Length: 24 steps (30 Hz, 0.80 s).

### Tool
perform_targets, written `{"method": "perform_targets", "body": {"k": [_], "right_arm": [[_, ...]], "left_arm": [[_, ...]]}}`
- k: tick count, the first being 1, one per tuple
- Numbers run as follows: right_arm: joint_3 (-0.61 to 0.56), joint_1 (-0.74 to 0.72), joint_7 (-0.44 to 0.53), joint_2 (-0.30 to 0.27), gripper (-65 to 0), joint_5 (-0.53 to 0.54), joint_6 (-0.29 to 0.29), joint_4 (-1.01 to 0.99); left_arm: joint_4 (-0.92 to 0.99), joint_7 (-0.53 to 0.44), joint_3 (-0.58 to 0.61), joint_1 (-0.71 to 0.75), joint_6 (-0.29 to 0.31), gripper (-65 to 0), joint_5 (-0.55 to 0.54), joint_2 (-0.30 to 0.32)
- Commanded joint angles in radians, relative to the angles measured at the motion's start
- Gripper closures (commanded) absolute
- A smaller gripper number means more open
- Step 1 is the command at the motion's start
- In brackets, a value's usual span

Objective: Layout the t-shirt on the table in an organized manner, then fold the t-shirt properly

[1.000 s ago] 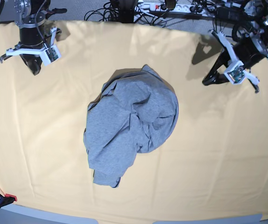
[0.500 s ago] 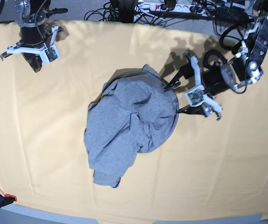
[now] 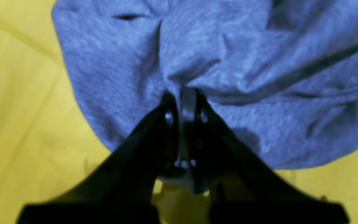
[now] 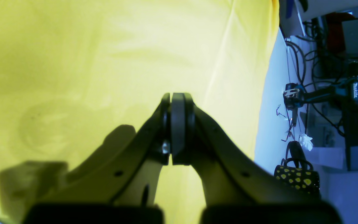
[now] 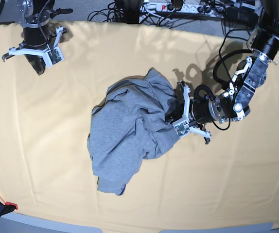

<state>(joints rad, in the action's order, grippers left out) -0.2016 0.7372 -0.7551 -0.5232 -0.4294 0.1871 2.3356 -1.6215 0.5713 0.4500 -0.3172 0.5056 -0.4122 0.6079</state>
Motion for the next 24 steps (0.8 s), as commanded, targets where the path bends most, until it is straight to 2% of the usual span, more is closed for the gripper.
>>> {"method": "perform_targets", "body": {"k": [1,4,7,11,15,19,23,24], "right_arm": [[0.005,0.005,0.022,-0.009,0.0,-0.015,0.011,0.021],[0.005,0.005,0.048,-0.009,0.0,-0.011,0.007,0.021],[0.005,0.005,0.071,-0.009,0.0,-0.008,-0.045,0.021],[0.005,-0.012,0.114,-0.009,0.0,0.098,-0.108,0.021],[0.005,-0.038,0.16,-0.009,0.0,0.202,-0.195,0.021],[0.005,-0.09,0.19,-0.01,0.0,0.294,-0.298,0.021],[0.005,-0.142,0.195,-0.01,0.0,0.334,-0.319,0.021],[0.005,-0.154,0.199,-0.01,-2.0,0.353,-0.319,0.021]], "left_arm": [[-0.028,-0.005,-0.026,-0.039,-0.008,0.0,-0.008,0.024],[-0.078,0.021,-0.082,-0.055,-0.008,0.0,-0.027,0.076],[-0.129,0.027,-0.184,-0.054,0.009,0.0,-0.097,0.151],[-0.144,0.054,-0.347,-0.054,0.081,0.0,-0.258,0.241],[-0.144,0.112,-0.47,-0.041,0.112,0.0,-0.366,0.303],[-0.137,0.165,-0.529,0.011,0.131,0.0,-0.37,0.348],[-0.11,0.179,-0.533,0.082,0.13,0.0,-0.326,0.377],[-0.105,0.184,-0.533,0.102,0.131,0.0,-0.326,0.376]]}}
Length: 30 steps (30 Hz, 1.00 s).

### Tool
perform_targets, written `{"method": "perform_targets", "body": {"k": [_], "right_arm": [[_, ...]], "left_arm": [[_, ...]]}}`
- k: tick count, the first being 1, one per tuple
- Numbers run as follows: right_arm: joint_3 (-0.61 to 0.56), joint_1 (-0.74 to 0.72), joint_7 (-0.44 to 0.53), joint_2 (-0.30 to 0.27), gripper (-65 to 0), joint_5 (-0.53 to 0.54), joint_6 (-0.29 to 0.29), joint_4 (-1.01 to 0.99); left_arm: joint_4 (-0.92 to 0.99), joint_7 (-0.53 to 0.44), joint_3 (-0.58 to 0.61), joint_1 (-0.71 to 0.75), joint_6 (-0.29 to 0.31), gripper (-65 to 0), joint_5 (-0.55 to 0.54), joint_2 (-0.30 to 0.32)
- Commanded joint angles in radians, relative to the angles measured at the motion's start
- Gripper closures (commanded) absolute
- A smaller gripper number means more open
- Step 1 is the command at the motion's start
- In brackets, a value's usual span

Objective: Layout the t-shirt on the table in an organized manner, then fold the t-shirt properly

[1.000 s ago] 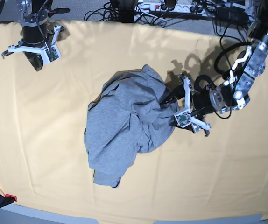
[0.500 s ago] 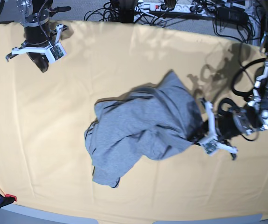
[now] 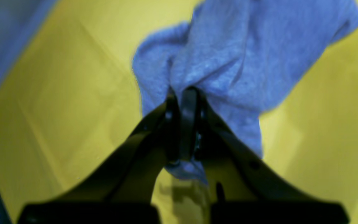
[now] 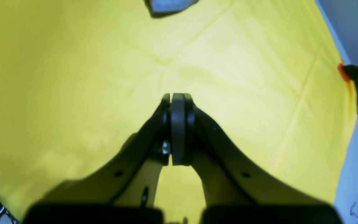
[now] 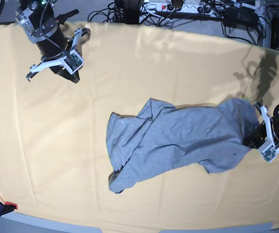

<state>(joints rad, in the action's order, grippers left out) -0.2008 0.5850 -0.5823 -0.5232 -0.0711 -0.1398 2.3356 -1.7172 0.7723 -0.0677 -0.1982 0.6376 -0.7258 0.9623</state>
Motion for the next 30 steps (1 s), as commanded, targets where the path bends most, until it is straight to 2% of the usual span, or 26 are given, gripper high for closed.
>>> {"method": "perform_targets", "body": {"k": [1,4,6,12,17,18,22,24,25,30], "right_arm": [[0.005,-0.014,0.029,-0.01,-7.5,0.016,0.008,0.021],[0.005,-0.048,0.043,-0.01,-25.9,0.07,0.005,0.021],[0.005,-0.08,0.051,-0.013,-32.8,0.092,-0.033,0.021],[0.004,-0.22,0.101,-0.011,-33.8,0.211,-0.135,-0.138],[-0.036,-0.362,0.128,-0.011,-33.8,0.236,-0.231,-0.254],[-0.056,-0.388,0.13,-0.011,-33.8,0.245,-0.235,-0.275],[-0.172,-0.502,0.13,-0.008,-33.8,0.254,-0.235,-0.369],[-0.231,-0.563,0.13,-0.004,-33.8,0.253,-0.233,-0.416],[-0.253,-0.591,0.13,0.003,-33.8,0.25,-0.23,-0.439],[-0.312,-0.715,0.13,0.072,-33.6,0.247,-0.212,-0.55]], "left_arm": [[-0.006,-0.011,-0.015,0.005,-0.001,0.0,-0.017,0.021],[-0.006,-0.011,-0.015,0.078,-0.001,0.0,-0.03,0.018],[-0.006,-0.011,-0.015,0.116,-0.001,0.0,-0.035,0.015],[-0.005,-0.011,-0.015,0.18,-0.001,0.0,-0.034,0.011],[-0.005,-0.011,-0.015,0.193,-0.002,0.0,-0.012,0.004],[-0.005,-0.011,-0.015,0.193,-0.002,-2.0,-0.016,0.004],[-0.005,-0.013,-0.015,0.19,-0.015,-28.9,-0.017,0.001],[-0.005,-0.015,-0.015,0.19,-0.043,-38.1,-0.017,0.001],[-0.005,-0.015,-0.015,0.19,-0.056,-39.7,-0.016,0.001],[-0.005,-0.014,-0.015,0.19,-0.092,-39.7,-0.012,-0.001]]}}
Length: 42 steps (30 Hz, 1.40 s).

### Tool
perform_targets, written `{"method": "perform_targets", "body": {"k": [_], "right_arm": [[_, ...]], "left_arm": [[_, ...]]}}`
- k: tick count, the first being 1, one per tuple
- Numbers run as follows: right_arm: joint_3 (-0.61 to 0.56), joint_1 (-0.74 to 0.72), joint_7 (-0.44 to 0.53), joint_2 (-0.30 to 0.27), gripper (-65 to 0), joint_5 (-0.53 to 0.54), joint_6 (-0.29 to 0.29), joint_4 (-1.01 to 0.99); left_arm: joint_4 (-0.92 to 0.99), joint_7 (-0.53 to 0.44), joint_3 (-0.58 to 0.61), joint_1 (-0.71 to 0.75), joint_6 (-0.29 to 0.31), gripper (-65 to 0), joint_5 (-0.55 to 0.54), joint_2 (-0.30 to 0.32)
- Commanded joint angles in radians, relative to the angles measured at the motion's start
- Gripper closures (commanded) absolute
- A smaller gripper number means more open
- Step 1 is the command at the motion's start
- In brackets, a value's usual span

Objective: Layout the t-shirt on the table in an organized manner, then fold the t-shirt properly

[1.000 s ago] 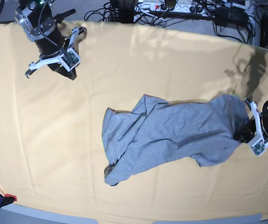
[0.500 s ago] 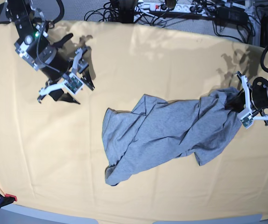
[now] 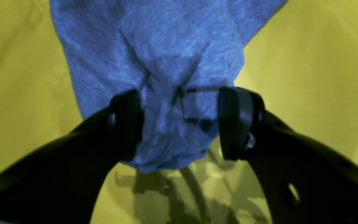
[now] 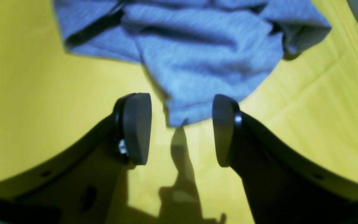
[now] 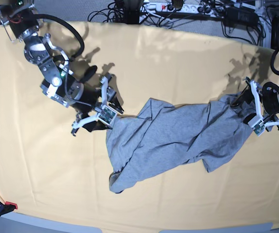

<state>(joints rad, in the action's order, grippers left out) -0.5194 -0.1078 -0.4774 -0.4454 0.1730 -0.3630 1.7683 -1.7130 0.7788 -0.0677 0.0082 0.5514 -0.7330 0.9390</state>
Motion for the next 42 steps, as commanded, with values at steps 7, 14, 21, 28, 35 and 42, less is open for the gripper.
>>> {"method": "perform_targets", "body": {"k": [7,14,21,28,35,42], "right_arm": [[-0.002,-0.15,0.027,0.124,-32.6,-0.05,-0.067,-0.22],[-0.002,-0.211,-0.057,0.146,0.0,-0.097,-0.021,-0.279],[0.004,-0.204,-0.177,0.121,0.0,-0.107,0.058,-0.144],[0.087,-0.109,-0.266,-0.027,0.0,-0.242,0.19,0.076],[0.287,0.069,-0.341,-0.163,0.0,-0.241,0.272,0.216],[0.486,0.228,-0.431,-0.187,0.0,-0.241,0.381,0.296]], "left_arm": [[-0.01,-0.021,-0.015,-0.017,-0.006,-39.7,0.003,-0.005],[-0.01,-0.018,-0.015,-0.017,-0.005,-39.7,0.003,-0.027],[-0.01,-0.022,-0.015,-0.017,-0.005,-39.7,0.003,-0.027],[-0.01,-0.018,-0.015,-0.017,-0.005,-39.7,0.029,-0.027],[-0.01,-0.022,-0.015,-0.017,-0.005,-39.7,0.025,-0.027],[-0.01,-0.021,-0.015,-0.017,-0.006,-39.7,0.029,-0.027]]}}
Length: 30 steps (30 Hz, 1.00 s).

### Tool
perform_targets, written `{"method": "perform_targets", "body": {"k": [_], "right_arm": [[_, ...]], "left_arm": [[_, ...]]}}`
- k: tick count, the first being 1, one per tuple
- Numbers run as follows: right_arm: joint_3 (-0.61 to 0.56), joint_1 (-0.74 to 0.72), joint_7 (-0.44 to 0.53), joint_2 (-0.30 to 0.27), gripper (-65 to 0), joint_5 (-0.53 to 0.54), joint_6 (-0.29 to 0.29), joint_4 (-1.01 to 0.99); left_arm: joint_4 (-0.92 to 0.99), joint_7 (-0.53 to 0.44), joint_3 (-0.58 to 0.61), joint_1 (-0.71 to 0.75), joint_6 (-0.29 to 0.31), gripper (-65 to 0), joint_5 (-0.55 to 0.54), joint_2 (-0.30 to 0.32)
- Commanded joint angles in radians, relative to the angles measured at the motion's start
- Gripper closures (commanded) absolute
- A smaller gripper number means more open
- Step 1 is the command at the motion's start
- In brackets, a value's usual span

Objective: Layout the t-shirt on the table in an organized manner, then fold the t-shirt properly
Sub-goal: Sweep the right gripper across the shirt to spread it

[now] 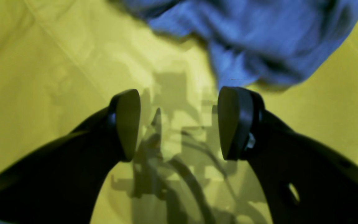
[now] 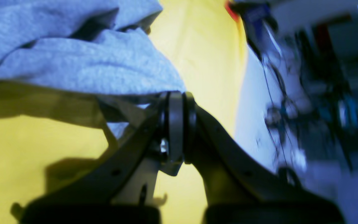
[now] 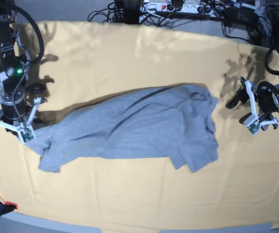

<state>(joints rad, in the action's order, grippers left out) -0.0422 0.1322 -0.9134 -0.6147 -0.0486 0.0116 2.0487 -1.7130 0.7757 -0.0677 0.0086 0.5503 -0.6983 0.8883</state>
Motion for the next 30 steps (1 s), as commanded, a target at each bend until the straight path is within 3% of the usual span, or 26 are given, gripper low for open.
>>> {"method": "perform_targets", "body": {"k": [1,6,11,15,18,20,23,30], "right_arm": [[0.028,0.009,-0.012,-0.017,0.0,-0.02,0.023,0.016],[0.096,0.086,-0.065,-0.017,0.0,-0.043,0.083,0.016],[0.109,0.106,-0.103,-0.017,0.0,-0.109,0.103,0.016],[0.109,0.105,-0.097,-0.017,0.0,-0.224,0.175,0.016],[0.109,0.079,-0.035,-0.018,0.0,-0.262,0.182,0.016],[0.109,0.048,0.037,-0.018,0.0,-0.249,0.153,0.016],[0.109,-0.016,0.122,-0.017,0.0,-0.153,0.063,0.019],[0.109,-0.116,0.159,-0.017,0.0,0.191,-0.146,0.039]], "left_arm": [[-0.01,-0.018,-0.015,-0.017,-0.005,-39.7,-0.002,0.024],[-0.01,-0.019,-0.015,-0.018,-0.005,-39.7,0.009,0.023],[-0.01,-0.019,-0.015,-0.017,-0.005,-39.7,0.009,0.023],[-0.01,-0.019,-0.015,-0.017,-0.005,-39.7,0.009,0.023],[-0.01,-0.019,-0.015,-0.017,-0.005,-39.7,0.009,0.023],[-0.01,-0.019,-0.015,-0.017,-0.005,-39.7,0.008,0.023],[-0.01,-0.019,-0.015,-0.017,-0.005,-39.7,0.008,0.023],[-0.01,-0.018,-0.015,-0.017,-0.005,-39.7,0.005,0.023]]}}
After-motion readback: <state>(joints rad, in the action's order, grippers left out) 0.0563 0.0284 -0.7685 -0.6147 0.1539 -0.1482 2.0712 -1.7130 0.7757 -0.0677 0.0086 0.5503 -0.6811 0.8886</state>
